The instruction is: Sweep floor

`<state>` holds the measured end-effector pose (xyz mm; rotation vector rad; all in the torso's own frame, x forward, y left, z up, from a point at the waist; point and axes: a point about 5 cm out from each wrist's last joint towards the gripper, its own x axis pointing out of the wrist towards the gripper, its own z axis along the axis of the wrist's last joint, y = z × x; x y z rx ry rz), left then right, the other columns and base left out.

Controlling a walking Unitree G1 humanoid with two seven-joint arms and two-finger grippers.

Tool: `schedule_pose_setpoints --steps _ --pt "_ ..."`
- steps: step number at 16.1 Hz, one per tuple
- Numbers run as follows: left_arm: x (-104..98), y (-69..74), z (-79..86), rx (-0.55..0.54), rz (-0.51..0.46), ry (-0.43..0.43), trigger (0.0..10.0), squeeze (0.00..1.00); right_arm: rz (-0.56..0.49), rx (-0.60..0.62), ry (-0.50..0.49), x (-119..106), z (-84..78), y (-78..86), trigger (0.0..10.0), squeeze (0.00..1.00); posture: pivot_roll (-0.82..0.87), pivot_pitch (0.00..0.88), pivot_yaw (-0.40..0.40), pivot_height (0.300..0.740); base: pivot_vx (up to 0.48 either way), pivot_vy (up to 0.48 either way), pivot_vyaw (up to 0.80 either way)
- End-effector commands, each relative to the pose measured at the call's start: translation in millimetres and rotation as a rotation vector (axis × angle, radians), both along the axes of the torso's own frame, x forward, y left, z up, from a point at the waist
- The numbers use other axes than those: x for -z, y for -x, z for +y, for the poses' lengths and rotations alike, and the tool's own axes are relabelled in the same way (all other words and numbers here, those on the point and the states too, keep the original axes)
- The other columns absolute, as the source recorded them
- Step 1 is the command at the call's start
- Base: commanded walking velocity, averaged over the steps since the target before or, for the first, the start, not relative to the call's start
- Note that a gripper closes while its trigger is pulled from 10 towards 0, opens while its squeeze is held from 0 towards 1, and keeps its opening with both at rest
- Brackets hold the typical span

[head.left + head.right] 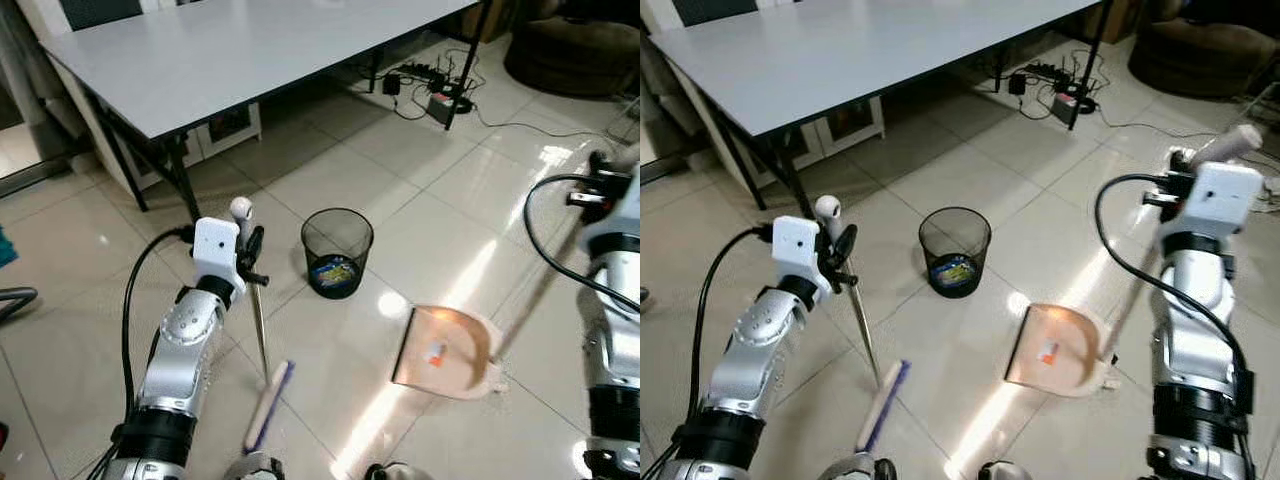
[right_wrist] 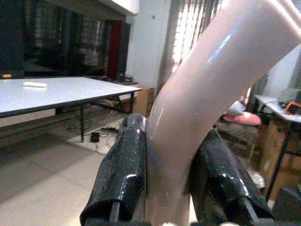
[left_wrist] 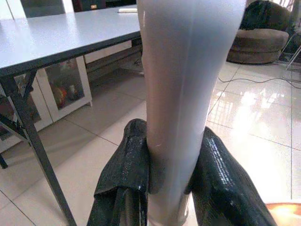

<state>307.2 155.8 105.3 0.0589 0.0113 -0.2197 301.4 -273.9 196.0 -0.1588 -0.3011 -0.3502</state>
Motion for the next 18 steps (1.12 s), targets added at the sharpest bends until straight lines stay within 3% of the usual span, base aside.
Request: schedule_pose_setpoints --steps 1,5,6,9,12,13,15,17,18 --pt "-8 0.8 1.5 -0.008 -0.043 -0.004 10.0 0.00 -0.051 0.001 0.017 -14 -1.4 2.6 10.0 0.00 -0.06 0.007 -0.009 0.740 0.000 0.000 0.00" --pt "-4 6.2 3.3 0.022 -0.015 -0.022 10.0 0.00 -0.042 0.006 0.000 -8 6.4 11.8 10.0 0.00 -0.07 0.054 0.044 0.740 0.000 0.000 0.00" --pt "-3 5.1 3.5 0.041 -0.004 -0.033 10.0 0.00 -0.026 0.032 -0.020 1 8.6 24.0 10.0 0.00 -0.07 0.070 0.068 0.740 0.000 0.000 0.00" --pt "-5 1.7 0.7 0.062 -0.001 -0.039 10.0 0.00 -0.013 0.058 -0.043 8 7.8 31.0 10.0 0.00 -0.07 0.073 0.085 0.740 0.000 0.000 0.00" --pt "-10 -0.4 0.9 0.069 -0.007 -0.047 10.0 0.00 -0.017 0.061 -0.069 3 9.0 27.4 10.0 0.00 -0.04 0.105 0.071 0.740 0.000 0.000 0.00" --pt "-9 4.8 2.3 0.074 -0.008 -0.056 10.0 0.00 -0.008 0.048 -0.080 7 13.0 24.9 10.0 0.00 -0.03 0.088 0.041 0.740 0.000 0.000 0.00" --pt "-6 10.9 13.1 0.001 -0.002 -0.064 10.0 0.00 0.016 0.013 -0.107 14 22.2 13.3 10.0 0.00 0.00 0.103 0.027 0.740 0.000 0.000 0.00" --pt "0 19.5 13.8 0.026 0.021 -0.057 10.0 0.00 -0.009 -0.068 -0.064 3 43.6 3.7 10.0 0.00 -0.03 0.093 0.019 0.740 0.000 0.000 0.00" --pt "2 20.3 13.9 0.021 0.025 -0.058 10.0 0.00 -0.023 -0.077 -0.071 -1 46.7 4.0 10.0 0.00 -0.04 0.093 0.018 0.740 0.000 0.000 0.00"
